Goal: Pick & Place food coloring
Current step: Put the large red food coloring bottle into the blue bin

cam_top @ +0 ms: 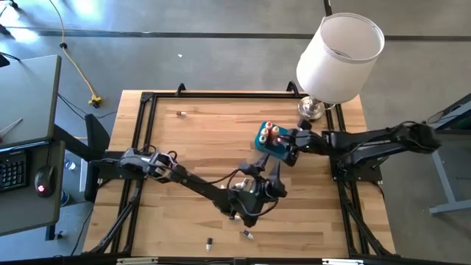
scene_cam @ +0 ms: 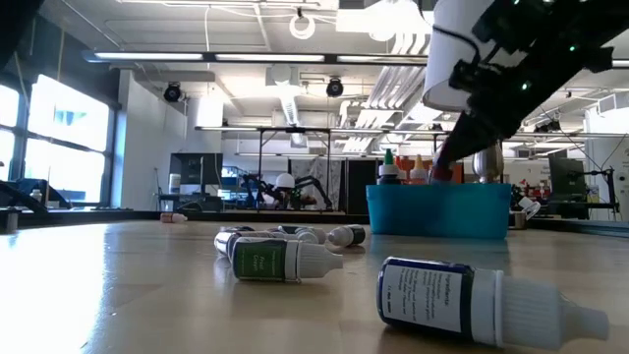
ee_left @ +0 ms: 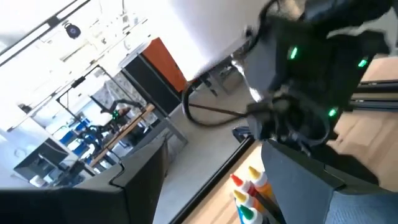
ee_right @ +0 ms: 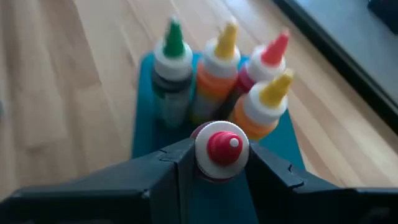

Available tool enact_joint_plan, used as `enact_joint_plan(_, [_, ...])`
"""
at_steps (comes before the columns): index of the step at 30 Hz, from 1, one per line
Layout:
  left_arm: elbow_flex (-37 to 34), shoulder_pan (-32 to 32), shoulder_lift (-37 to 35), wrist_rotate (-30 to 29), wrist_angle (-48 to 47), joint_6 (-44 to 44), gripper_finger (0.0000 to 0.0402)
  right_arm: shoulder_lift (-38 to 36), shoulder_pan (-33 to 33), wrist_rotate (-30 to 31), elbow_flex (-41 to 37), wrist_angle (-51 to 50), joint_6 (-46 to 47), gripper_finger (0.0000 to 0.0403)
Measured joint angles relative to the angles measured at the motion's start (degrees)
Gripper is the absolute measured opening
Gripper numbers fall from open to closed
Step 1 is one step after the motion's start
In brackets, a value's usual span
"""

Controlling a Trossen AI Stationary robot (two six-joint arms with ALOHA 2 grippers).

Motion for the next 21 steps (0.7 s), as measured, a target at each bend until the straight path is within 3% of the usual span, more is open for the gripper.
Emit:
enact_joint_plan(10, [0.7, 0.22, 0.02, 0.02, -0.94, 1.24, 0.0257, 8.27, -3.57, -3.55, 0.16, 8.96, -1.39, 0.0121])
enact_joint_plan(21, [0.63, 0.24, 0.02, 0.04, -1.33, 1.02, 0.0257, 8.74, -4.48, -5.07, 0.49, 9.46, -5.24, 0.0123])
